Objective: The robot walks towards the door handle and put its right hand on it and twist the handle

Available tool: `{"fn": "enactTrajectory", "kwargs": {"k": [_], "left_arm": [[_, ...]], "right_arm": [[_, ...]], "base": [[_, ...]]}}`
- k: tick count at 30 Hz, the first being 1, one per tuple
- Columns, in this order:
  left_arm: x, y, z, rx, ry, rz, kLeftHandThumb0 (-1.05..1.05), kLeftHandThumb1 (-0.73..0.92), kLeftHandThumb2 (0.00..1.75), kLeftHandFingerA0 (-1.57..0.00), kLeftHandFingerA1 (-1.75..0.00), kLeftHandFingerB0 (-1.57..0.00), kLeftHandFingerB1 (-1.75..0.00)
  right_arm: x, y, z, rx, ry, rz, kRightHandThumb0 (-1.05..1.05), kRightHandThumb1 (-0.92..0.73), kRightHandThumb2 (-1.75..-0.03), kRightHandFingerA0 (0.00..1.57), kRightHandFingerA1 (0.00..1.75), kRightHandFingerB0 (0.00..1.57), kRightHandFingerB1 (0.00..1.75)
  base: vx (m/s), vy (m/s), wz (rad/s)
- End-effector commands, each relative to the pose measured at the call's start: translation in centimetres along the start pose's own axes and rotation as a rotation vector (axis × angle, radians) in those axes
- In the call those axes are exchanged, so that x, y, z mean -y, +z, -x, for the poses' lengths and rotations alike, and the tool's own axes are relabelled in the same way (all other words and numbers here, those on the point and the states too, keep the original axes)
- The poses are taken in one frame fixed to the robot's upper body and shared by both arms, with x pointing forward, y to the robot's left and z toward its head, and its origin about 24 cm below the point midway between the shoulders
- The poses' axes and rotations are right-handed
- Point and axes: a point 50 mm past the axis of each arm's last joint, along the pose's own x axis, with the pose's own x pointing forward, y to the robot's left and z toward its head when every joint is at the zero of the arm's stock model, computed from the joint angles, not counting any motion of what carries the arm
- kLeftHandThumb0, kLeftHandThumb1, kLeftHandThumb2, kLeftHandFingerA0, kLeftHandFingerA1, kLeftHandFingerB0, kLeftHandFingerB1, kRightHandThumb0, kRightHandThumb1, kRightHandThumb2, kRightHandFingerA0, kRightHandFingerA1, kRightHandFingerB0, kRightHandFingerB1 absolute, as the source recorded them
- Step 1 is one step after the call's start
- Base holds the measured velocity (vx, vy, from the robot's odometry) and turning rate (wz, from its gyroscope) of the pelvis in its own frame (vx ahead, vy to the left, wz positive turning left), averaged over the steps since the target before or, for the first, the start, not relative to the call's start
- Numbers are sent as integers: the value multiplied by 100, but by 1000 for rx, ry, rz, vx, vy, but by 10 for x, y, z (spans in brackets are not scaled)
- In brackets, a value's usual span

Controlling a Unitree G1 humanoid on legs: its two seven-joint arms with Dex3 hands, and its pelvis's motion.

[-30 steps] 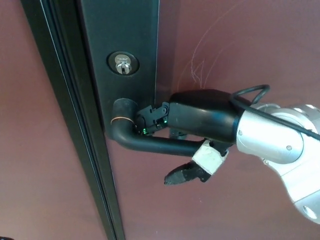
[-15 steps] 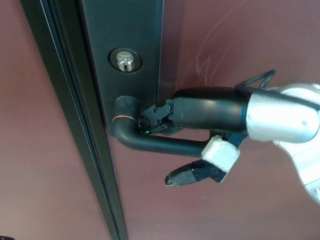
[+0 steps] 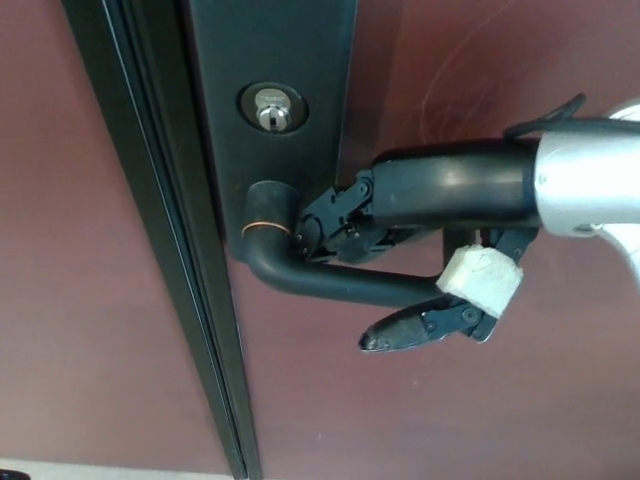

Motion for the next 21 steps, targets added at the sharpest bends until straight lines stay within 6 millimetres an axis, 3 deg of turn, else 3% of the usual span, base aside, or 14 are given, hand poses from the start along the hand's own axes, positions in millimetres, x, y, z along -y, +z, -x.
{"fn": "enactTrajectory", "kwargs": {"k": [1,2,3,12,13,21], "left_arm": [[-2,-8,2,-29,-8,-19,-26,57,57,-76,-52,-60,-45],[-2,-7,2,-29,-8,-18,-26,57,57,-76,-52,-60,-45],[-1,-8,2,-28,-8,-22,-26,57,57,-76,-52,-60,-45],[0,-13,3,-37,-10,-37,-26,57,57,-76,-52,-60,-45],[0,-13,4,-34,-11,-37,-26,57,57,-77,-53,-60,-45],[0,-11,3,-26,-19,-40,-26,57,57,-77,-53,-60,-45]], "right_arm": [[45,14,59,31,-349,83,-96,-64,-69,0,21,5,22],[46,13,60,31,-351,84,-96,-64,-69,0,21,5,22],[46,13,64,32,-360,81,-85,-54,-97,2,15,6,18],[40,10,66,33,-365,64,-90,-57,-98,4,8,7,11],[37,9,63,31,-357,61,-96,-59,-99,0,0,0,0],[21,6,45,-26,-336,68,-97,-60,-99,0,0,0,4]], "base": [[0,0,0],[0,0,0],[0,0,0],[0,0,3],[0,0,0],[0,0,3]]}}
